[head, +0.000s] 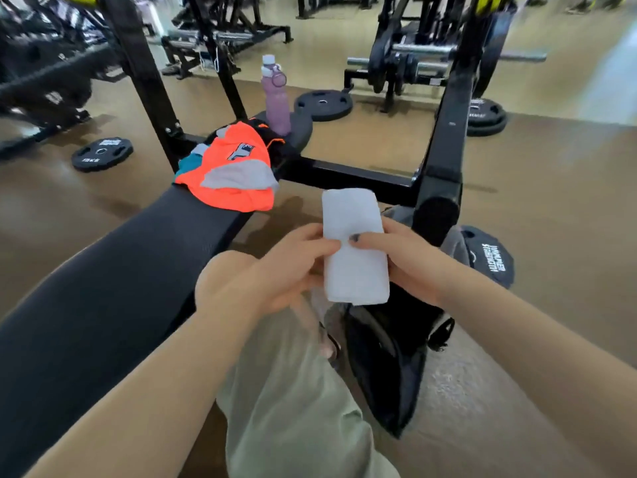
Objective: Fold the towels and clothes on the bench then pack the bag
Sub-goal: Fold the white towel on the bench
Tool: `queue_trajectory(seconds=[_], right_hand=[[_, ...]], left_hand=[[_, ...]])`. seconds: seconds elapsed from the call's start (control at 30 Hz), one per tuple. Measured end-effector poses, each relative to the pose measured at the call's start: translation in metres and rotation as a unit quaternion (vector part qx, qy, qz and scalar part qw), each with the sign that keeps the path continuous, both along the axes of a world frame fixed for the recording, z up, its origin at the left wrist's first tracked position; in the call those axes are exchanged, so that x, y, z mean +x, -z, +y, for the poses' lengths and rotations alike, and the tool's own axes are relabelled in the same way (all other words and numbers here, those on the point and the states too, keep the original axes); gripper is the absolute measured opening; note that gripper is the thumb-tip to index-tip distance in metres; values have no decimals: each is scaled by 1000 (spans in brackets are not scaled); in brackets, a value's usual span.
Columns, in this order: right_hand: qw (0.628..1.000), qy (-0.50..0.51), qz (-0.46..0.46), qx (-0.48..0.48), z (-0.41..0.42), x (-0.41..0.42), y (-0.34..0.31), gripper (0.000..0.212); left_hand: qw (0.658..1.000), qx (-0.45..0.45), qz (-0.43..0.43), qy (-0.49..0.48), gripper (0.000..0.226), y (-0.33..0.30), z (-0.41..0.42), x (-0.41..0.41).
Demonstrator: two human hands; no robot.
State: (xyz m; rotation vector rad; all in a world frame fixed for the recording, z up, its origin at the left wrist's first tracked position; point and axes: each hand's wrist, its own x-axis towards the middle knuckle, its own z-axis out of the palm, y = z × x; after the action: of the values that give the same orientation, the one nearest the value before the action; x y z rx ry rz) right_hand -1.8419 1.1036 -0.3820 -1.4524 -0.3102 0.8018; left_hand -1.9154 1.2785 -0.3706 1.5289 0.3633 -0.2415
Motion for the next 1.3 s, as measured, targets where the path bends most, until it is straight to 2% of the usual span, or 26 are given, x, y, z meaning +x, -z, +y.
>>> queue_trajectory(seconds=[0.07, 0.13, 0.23, 0.3, 0.33, 0.4, 0.47, 0.53, 0.6, 0.67, 0.77, 0.87, 0.93, 1.0, 1.07, 1.13, 1.2, 1.27, 1.3], right_hand=[[998, 55, -5, -28, -15, -5, 16, 46], [987, 81, -86, -110, -29, -14, 34, 52], [922, 70, -228, -306, -50, -34, 61, 50], [901, 66, -238, -356, -63, -44, 82, 45], [907, 66, -203, -363, -69, -47, 94, 40], [929, 45, -88, -356, -75, -52, 112, 35], [940, 10, -30, -340, -74, -57, 129, 32], [936, -10, -41, -349, -62, -60, 141, 22], [933, 19, -48, -355, -50, -62, 150, 22], [929, 48, -77, -358, -41, -63, 150, 28], [932, 56, -121, -339, -30, -61, 138, 20], [949, 31, -125, -287, -18, -60, 126, 22], [961, 13, -103, -258, -15, -59, 123, 21], [967, -16, -73, -244, -18, -54, 117, 24], [972, -43, -44, -227, -28, -47, 109, 28], [975, -10, -30, -218, -45, -38, 105, 30], [953, 53, -86, -284, -59, -29, 116, 34], [894, 68, -213, -389, -57, -24, 142, 48], [848, 52, -289, -441, -49, -22, 158, 55]], left_hand=[[999, 10, 26, 18, 24, 11, -16, 5], [995, 48, 58, 69, 19, 21, -29, 6], [967, 188, 65, 161, 7, 42, -38, 7], [940, 272, 69, 193, 18, 61, -39, 10], [935, 283, 74, 200, 26, 70, -39, 12], [925, 290, 87, 228, 42, 85, -41, 22], [902, 306, 102, 287, 50, 95, -43, 34], [874, 328, 113, 339, 55, 101, -45, 44], [858, 338, 127, 366, 59, 108, -45, 52], [857, 327, 154, 366, 51, 122, -43, 61], [851, 310, 211, 368, 34, 126, -35, 73], [873, 212, 290, 329, 55, 123, -22, 81], [874, 204, 309, 315, 62, 120, -13, 84], [874, 246, 279, 312, 57, 121, -7, 83], [858, 323, 207, 343, 40, 126, -3, 80], [850, 380, 156, 329, 34, 129, 1, 75], [859, 386, 143, 304, 25, 128, 6, 70], [859, 384, 146, 305, 19, 125, 8, 67], [863, 371, 156, 306, 18, 124, 6, 66]])
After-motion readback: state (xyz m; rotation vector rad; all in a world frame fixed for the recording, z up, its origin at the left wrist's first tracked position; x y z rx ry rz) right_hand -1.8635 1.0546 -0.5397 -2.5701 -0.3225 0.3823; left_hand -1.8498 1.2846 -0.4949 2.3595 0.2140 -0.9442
